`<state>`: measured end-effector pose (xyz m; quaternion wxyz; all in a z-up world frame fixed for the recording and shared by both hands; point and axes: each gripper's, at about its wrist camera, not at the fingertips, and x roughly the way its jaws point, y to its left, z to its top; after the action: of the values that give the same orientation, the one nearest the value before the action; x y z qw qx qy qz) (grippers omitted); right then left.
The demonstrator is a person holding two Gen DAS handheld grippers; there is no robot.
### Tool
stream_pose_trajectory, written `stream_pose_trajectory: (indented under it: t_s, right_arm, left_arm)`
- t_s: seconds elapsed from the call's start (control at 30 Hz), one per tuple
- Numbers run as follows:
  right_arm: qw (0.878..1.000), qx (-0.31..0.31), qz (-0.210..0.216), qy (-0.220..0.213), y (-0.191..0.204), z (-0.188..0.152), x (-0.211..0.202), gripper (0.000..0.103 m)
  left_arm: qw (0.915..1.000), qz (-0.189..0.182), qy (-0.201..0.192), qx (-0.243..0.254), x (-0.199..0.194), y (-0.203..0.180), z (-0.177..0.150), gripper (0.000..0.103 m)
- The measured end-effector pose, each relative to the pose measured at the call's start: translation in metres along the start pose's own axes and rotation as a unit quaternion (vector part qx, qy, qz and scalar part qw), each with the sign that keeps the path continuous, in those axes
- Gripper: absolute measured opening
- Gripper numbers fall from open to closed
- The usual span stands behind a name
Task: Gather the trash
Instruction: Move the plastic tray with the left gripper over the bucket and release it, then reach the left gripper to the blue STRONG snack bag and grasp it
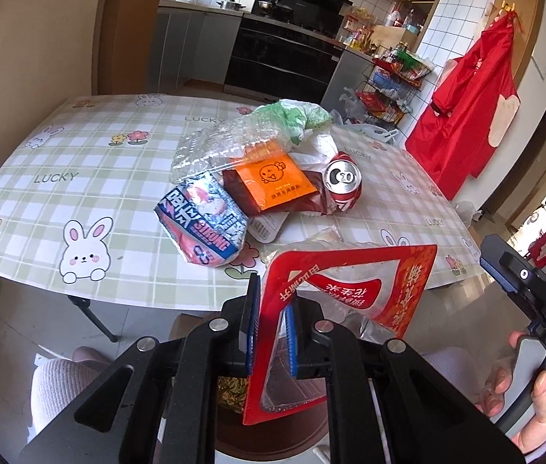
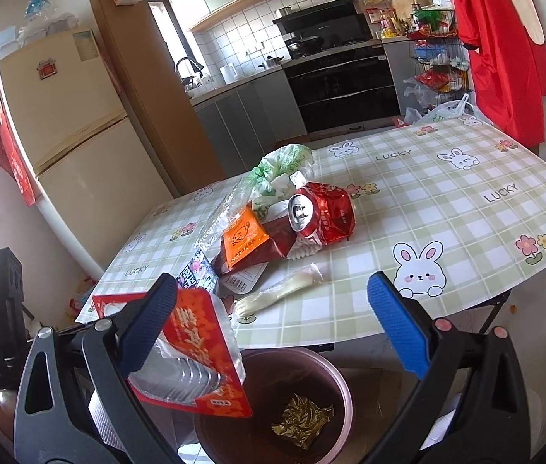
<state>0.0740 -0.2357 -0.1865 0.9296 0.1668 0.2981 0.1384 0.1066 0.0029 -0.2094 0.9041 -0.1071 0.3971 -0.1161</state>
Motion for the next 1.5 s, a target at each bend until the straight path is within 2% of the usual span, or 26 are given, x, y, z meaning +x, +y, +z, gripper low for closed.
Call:
stream_pose_trajectory:
  t_s: [0.03, 0.1, 0.13, 0.2, 0.33, 0.9, 1.2, 1.5]
  right_arm:
    - [1.000, 0.003, 0.000, -0.001, -0.002, 0.000, 0.000, 0.097]
    - [1.000, 0.008, -0.002, -0.002, -0.005, 0.001, 0.000, 0.097]
    - [1.000, 0.011, -0.003, -0.001, -0.006, 0.001, 0.000, 0.097]
    - [1.000, 0.014, -0.003, -0.001, -0.007, 0.001, 0.000, 0.097]
    - [1.000, 0.015, -0.004, 0.000, -0.008, 0.000, 0.000, 0.097]
    - [1.000, 0.008, -0.005, 0.007, -0.002, 0.000, 0.004, 0.097]
    - [1.000, 0.015, -0.013, 0.017, -0.008, -0.006, 0.011, 0.097]
    - [0.998, 0.022, -0.026, 0.048, -0.019, -0.017, 0.034, 0.097]
  left_arm:
    - [0.9999, -0.013, 0.007, -0.001, 0.002, -0.002, 0.000, 0.039]
    - [0.9995, -0.029, 0.009, -0.010, 0.003, -0.005, -0.001, 0.069]
    - [0.9994, -0.032, 0.005, -0.011, 0.003, -0.006, -0.002, 0.072]
    - [0.9998, -0.019, 0.006, -0.001, 0.004, -0.009, -0.002, 0.073]
    - [0.9996, -0.020, 0.001, -0.019, 0.002, -0.001, -0.002, 0.076]
    - [0.9995, -0.002, -0.012, -0.029, -0.007, 0.013, 0.001, 0.077]
    - [0.9993, 0.008, 0.002, -0.037, 0.003, 0.019, -0.005, 0.077]
    - [0.9983, 0.027, 0.026, -0.043, 0.026, 0.029, -0.012, 0.077]
